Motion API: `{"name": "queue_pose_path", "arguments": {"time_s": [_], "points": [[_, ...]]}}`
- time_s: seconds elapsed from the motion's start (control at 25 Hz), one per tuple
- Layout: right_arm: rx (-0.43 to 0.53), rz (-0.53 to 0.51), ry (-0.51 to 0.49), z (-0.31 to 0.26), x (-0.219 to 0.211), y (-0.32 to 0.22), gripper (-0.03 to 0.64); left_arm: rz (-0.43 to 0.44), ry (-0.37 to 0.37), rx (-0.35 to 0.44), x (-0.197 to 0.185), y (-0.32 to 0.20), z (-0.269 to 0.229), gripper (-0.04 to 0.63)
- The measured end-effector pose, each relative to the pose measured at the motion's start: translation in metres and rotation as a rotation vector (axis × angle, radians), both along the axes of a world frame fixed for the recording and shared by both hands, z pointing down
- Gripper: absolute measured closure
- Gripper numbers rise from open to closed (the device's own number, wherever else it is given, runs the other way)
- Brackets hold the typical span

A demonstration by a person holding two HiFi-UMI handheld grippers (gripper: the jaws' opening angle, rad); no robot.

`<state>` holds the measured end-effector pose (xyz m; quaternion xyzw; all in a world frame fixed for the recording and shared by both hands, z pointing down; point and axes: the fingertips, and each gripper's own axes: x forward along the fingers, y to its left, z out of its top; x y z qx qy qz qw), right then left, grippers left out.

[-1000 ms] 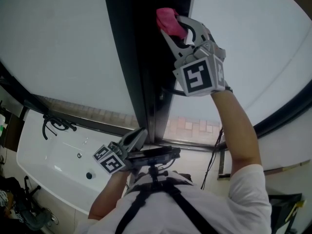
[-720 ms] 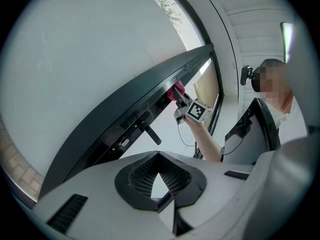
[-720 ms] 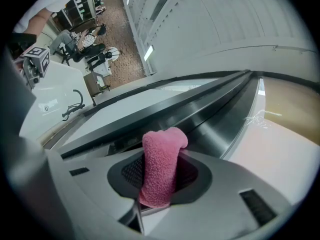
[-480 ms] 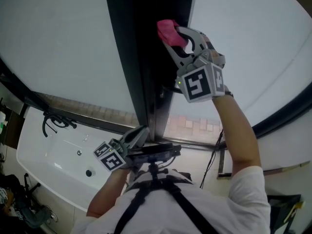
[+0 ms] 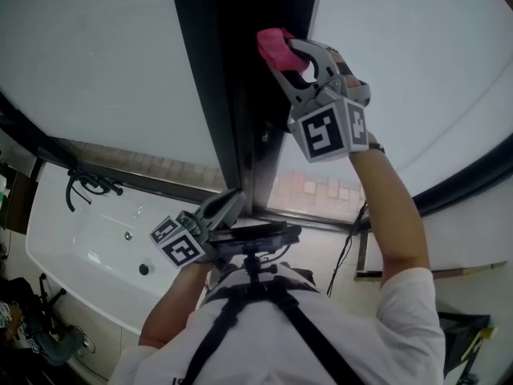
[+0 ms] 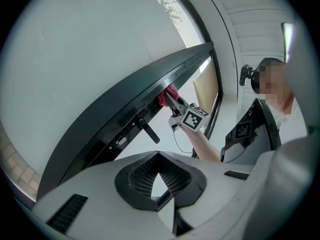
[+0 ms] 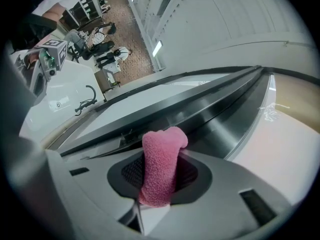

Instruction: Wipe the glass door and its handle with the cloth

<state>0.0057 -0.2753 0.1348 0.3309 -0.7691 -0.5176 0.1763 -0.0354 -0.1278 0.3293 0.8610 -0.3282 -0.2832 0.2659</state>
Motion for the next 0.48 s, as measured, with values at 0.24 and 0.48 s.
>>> {"name": "queue_pose_path", "arguments": {"time_s": [0.24, 0.48], "points": [[-0.009, 0.0, 0.014, 0.009, -0.001, 0.001, 0.515, -0.001, 0.004, 0.0, 0.0, 0.001, -0.002, 0.603], [-0.004, 0.005, 0.031, 0.017, -0.001, 0.003, 0.515, 0.002, 0.002, -0.005, 0.001, 0.004, 0.0, 0.603]]}}
